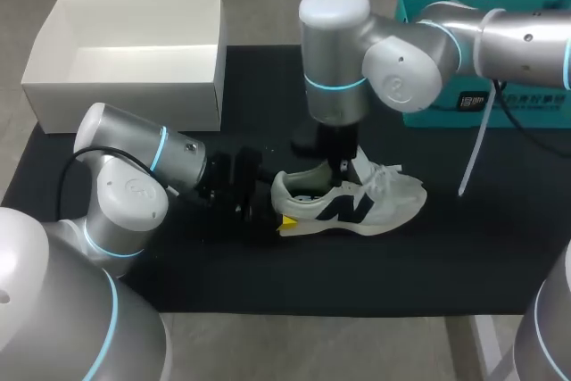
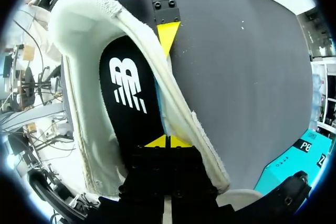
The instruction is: Take the shoe out of the shoebox, open the shoe tongue, remove and reinsert the insole, then place the shoe into the shoebox
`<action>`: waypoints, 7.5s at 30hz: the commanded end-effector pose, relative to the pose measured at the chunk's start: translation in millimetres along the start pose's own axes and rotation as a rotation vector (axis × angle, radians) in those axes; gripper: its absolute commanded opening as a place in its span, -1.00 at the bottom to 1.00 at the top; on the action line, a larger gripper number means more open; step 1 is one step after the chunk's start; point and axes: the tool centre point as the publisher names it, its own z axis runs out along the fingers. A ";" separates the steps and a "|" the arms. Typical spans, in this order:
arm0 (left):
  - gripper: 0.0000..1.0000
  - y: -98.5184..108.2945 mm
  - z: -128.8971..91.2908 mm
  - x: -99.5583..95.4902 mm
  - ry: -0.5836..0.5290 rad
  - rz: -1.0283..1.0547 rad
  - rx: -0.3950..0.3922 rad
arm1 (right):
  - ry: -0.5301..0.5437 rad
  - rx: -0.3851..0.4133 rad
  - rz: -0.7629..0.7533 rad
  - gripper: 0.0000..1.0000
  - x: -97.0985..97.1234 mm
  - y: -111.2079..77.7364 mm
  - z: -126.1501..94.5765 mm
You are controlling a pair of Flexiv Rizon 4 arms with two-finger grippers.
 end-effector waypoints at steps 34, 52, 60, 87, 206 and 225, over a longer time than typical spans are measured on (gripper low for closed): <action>-1.00 0.2 0.8 0.3 0.000 0.000 -0.005 | 0.202 -0.018 -0.014 -0.11 24.3 6.7 63.7; -1.00 0.2 0.8 0.3 0.000 0.000 -0.005 | 0.281 0.047 0.098 -1.00 45.5 -2.5 97.9; -1.00 0.2 0.8 0.3 0.000 0.000 -0.005 | 0.194 -0.022 0.188 -1.00 37.2 -22.9 56.8; -1.00 0.2 0.8 0.3 0.000 0.000 -0.005 | 0.007 -0.287 0.105 -1.00 16.1 -24.0 -41.4; -1.00 0.2 0.8 0.3 0.000 0.000 -0.005 | 0.013 -1.165 0.470 -1.00 151.0 -19.8 -267.3; -1.00 0.2 0.8 0.3 0.000 0.000 -0.005 | 0.118 -1.214 0.525 -1.00 195.8 -33.3 -259.4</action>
